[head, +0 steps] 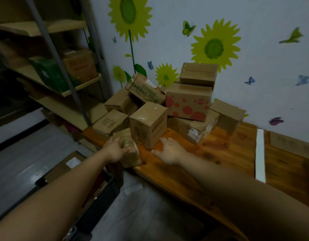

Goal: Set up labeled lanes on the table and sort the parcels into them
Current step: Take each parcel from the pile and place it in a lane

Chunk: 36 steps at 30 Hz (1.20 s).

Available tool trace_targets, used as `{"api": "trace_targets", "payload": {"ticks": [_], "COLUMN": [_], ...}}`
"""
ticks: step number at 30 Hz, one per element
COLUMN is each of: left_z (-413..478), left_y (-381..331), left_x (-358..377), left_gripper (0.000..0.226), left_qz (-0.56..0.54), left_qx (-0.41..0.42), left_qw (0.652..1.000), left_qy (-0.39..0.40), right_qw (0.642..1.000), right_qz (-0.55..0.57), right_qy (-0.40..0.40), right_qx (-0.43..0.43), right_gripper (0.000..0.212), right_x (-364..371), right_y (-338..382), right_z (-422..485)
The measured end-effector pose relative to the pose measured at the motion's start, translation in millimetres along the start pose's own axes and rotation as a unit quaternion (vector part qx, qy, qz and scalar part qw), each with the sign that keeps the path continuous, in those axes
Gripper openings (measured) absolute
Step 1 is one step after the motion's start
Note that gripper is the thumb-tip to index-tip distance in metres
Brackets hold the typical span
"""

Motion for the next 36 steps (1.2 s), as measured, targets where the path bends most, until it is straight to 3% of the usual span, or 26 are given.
{"api": "trace_targets", "payload": {"ticks": [5, 9, 11, 12, 15, 19, 24, 27, 31, 36], "left_z": [44.3, 63.1, 67.8, 69.6, 69.8, 59.6, 45.1, 32.2, 10.1, -26.6], "left_y": [23.2, 45.0, 52.8, 58.3, 61.8, 68.9, 62.6, 50.0, 23.9, -22.3], "left_x": [6.9, 26.5, 32.1, 32.3, 36.2, 34.9, -0.8, -21.2, -37.0, -33.9], "left_gripper": [0.055, 0.025, 0.009, 0.008, 0.017, 0.029, 0.044, 0.056, 0.042, 0.041], "left_qz": [-0.237, -0.289, -0.32, -0.333, -0.369, -0.427, -0.46, -0.461, -0.463, -0.455], "left_qx": [-0.076, -0.12, -0.127, -0.129, -0.124, -0.109, -0.056, -0.053, -0.025, 0.034], "left_qw": [0.967, 0.94, 0.927, 0.921, 0.899, 0.864, 0.851, 0.844, 0.843, 0.836], "left_qy": [0.061, 0.134, 0.149, 0.155, 0.2, 0.242, 0.248, 0.27, 0.274, 0.304], "right_qw": [0.991, 0.964, 0.949, 0.942, 0.94, 0.965, 0.948, 0.954, 0.955, 0.932], "right_qz": [0.115, 0.237, 0.282, 0.309, 0.33, 0.246, 0.244, 0.161, 0.078, 0.044], "right_qy": [0.062, 0.119, 0.136, 0.127, 0.069, -0.084, -0.201, -0.254, -0.287, -0.359], "right_qx": [0.019, 0.027, 0.027, 0.03, 0.051, 0.045, 0.024, -0.012, -0.02, -0.004], "right_gripper": [0.058, 0.053, 0.023, 0.018, 0.027, 0.052, 0.046, 0.048, 0.053, 0.053], "right_x": [34.9, 68.1, 81.8, 86.6, 88.5, 86.2, 75.9, 53.7, 28.4, 2.3], "right_y": [18.0, 40.4, 51.8, 57.3, 62.1, 73.9, 102.3, 116.6, 122.9, 108.5], "right_z": [61.2, 92.3, 97.9, 100.3, 95.9, 69.8, 26.4, -1.6, -41.1, -94.1]}}
Point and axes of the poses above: each hand's wrist, its own z-axis towards the middle knuckle, its own x-axis out of the palm, y = z × x, the point moved 7 cm from there along z, towards the middle knuckle, and after that the axes turned 6 degrees about -x, right-handed, at the moved point
